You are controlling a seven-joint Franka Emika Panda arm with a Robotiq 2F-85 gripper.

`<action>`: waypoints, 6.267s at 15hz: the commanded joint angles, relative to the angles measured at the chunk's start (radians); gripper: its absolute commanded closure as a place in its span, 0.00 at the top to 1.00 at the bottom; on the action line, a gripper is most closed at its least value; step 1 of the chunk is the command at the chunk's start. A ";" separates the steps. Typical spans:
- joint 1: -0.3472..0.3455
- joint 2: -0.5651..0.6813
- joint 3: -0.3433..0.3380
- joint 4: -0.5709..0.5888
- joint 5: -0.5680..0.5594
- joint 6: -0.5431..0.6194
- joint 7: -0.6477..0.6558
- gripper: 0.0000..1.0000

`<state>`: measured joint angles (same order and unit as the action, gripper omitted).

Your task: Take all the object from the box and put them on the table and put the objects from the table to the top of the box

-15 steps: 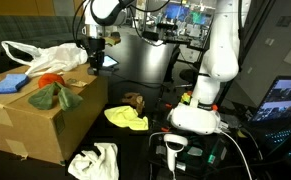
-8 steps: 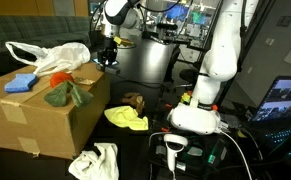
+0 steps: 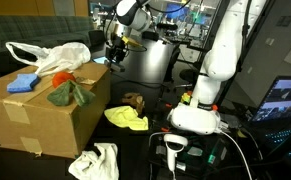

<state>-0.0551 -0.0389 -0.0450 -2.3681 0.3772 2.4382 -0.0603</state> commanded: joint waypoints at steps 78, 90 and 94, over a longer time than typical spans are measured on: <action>0.265 0.749 0.006 1.234 -0.391 -0.555 0.794 1.00; 0.283 0.829 -0.002 1.402 -0.405 -0.698 0.835 0.15; 0.309 0.797 -0.006 1.387 -0.442 -0.719 0.853 0.07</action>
<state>0.2226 0.7633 -0.0334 -1.0169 -0.0254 1.7608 0.7642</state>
